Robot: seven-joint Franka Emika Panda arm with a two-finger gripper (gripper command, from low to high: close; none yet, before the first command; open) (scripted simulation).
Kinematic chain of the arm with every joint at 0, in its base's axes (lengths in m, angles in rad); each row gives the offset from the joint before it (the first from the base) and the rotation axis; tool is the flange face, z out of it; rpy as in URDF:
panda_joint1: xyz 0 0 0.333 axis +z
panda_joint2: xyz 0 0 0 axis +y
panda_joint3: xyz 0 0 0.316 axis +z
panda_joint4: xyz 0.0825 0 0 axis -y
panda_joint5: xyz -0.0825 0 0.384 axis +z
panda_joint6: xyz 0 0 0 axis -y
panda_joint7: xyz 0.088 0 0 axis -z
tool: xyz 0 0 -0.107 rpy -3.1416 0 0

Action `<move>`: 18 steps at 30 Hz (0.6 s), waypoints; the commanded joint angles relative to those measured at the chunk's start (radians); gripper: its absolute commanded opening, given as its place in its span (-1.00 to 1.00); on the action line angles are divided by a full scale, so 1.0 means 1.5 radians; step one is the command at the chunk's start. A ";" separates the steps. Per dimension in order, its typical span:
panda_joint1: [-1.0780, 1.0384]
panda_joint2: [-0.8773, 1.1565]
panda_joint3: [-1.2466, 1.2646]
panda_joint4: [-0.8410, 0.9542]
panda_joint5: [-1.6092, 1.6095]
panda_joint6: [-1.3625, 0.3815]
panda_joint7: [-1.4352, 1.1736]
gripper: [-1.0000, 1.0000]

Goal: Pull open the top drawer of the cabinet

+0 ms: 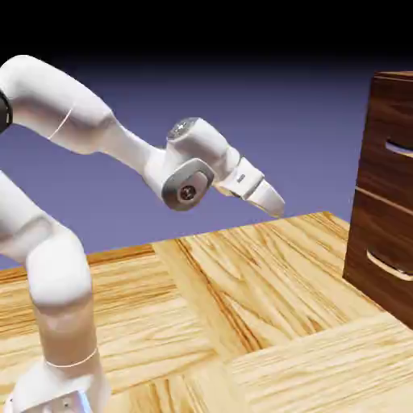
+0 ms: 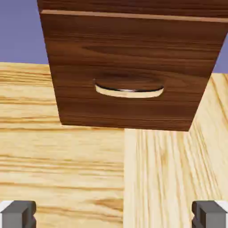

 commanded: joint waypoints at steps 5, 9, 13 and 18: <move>0.108 -0.007 -0.098 0.065 -0.145 -0.012 -0.126 0.00; 0.195 -0.013 -0.176 0.117 -0.261 -0.022 -0.227 0.00; 0.282 -0.019 -0.254 0.169 -0.377 -0.031 -0.328 0.00; 0.390 -0.027 -0.351 0.234 -0.522 -0.044 -0.454 0.00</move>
